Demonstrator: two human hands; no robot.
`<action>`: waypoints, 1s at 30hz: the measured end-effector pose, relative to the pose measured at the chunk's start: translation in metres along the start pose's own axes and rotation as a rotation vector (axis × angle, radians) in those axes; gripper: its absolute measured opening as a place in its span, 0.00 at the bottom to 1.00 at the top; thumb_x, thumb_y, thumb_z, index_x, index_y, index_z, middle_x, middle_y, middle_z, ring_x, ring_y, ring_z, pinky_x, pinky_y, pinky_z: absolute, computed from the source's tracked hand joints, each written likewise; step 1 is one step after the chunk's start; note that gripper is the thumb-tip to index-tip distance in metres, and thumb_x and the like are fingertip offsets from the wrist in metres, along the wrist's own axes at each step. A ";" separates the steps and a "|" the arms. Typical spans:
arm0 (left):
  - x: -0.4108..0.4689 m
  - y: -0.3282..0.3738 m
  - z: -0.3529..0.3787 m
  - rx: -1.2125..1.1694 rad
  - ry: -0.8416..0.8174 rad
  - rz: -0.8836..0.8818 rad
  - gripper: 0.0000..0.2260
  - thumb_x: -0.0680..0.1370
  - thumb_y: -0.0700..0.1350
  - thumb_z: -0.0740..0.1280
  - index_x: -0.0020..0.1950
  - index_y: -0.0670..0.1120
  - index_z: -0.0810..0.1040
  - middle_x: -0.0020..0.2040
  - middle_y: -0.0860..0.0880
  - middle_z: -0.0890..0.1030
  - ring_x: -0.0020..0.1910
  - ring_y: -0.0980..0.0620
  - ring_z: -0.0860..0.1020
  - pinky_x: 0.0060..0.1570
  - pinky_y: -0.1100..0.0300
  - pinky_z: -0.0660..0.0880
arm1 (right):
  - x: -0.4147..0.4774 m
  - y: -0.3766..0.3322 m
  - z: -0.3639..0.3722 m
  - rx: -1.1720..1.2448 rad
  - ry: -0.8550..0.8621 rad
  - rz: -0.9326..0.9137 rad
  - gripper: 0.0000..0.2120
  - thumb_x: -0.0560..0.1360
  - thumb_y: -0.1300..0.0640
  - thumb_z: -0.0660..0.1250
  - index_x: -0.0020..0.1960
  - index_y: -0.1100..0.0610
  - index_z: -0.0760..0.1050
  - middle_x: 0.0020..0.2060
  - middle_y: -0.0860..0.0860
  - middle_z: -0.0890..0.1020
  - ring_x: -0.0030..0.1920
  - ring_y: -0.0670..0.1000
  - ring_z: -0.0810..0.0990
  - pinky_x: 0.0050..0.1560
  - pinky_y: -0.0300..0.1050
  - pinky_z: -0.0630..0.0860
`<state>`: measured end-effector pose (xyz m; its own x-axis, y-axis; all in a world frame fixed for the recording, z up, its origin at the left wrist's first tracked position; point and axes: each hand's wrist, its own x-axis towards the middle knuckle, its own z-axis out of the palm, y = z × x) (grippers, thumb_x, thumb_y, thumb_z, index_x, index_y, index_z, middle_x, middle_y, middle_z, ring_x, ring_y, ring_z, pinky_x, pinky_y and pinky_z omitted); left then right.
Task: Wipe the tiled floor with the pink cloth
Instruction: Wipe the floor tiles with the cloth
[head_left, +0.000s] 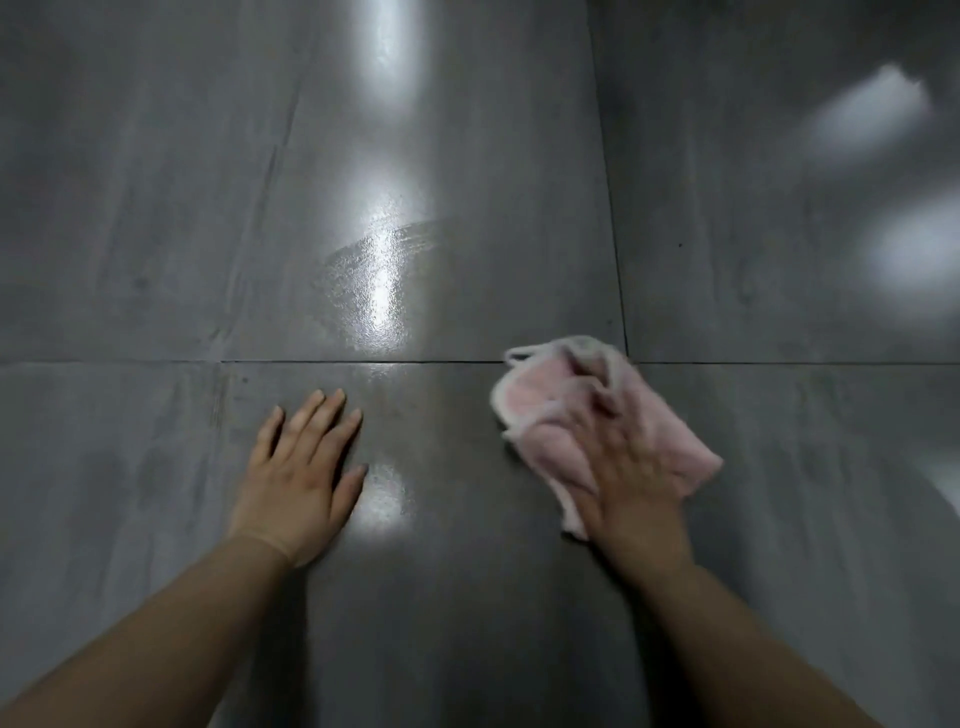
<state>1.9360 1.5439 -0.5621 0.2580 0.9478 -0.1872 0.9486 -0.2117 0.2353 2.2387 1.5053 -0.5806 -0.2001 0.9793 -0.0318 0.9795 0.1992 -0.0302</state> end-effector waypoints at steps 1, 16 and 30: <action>0.000 0.000 0.000 0.015 -0.007 0.001 0.28 0.78 0.58 0.38 0.63 0.43 0.67 0.62 0.39 0.77 0.64 0.48 0.62 0.70 0.63 0.37 | -0.013 0.026 -0.005 0.051 -0.026 0.148 0.36 0.70 0.45 0.55 0.75 0.50 0.48 0.75 0.51 0.49 0.75 0.52 0.42 0.72 0.51 0.47; -0.066 -0.038 -0.012 -0.111 -0.168 -0.620 0.33 0.75 0.57 0.59 0.74 0.52 0.45 0.76 0.48 0.41 0.75 0.50 0.38 0.70 0.42 0.37 | -0.028 -0.090 0.001 0.070 -0.043 -0.352 0.27 0.70 0.40 0.54 0.67 0.46 0.63 0.62 0.49 0.78 0.72 0.52 0.58 0.68 0.52 0.49; -0.067 -0.052 -0.017 -0.151 -0.271 -0.558 0.62 0.40 0.78 0.24 0.72 0.50 0.34 0.69 0.55 0.28 0.70 0.55 0.29 0.68 0.42 0.34 | 0.107 -0.155 -0.005 0.118 -0.065 -0.441 0.26 0.70 0.45 0.55 0.63 0.52 0.75 0.61 0.54 0.78 0.66 0.56 0.66 0.70 0.53 0.47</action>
<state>1.8663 1.4952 -0.5452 -0.2112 0.8075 -0.5508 0.9224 0.3511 0.1610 2.0656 1.5792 -0.5746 -0.6017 0.7970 -0.0529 0.7921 0.5868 -0.1681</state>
